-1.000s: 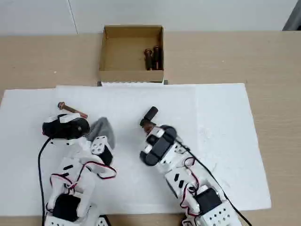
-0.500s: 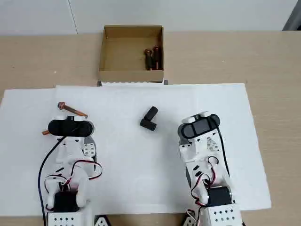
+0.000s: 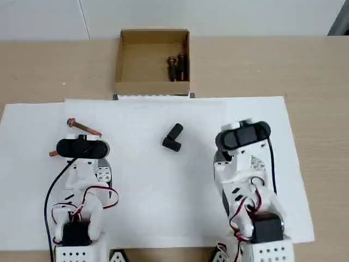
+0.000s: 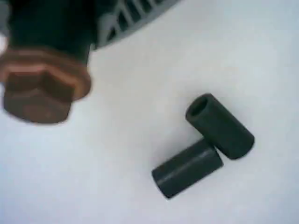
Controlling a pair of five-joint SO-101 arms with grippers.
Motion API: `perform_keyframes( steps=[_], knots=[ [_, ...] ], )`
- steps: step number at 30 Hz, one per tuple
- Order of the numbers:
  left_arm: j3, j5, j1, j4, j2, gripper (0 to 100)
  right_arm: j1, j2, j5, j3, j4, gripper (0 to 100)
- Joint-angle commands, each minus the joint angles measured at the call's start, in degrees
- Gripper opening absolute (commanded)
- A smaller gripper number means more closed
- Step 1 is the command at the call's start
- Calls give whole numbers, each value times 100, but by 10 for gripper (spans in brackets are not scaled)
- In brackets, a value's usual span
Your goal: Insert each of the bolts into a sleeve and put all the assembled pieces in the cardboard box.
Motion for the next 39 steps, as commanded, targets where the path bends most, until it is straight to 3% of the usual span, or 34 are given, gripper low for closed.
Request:
perform_keyframes(
  steps=[1,21,29,39],
  knots=[
    [-66,-26,18,26,-53,6,75,1077,-62,-941,-338,2],
    [-66,-26,18,35,-53,6,-330,6501,-18,-4607,-2923,3],
    [-66,-26,18,44,-53,6,-576,8092,571,-5837,-3767,3],
    [-84,-26,0,141,-53,6,-743,9824,668,-7815,-3846,3]
  ],
)
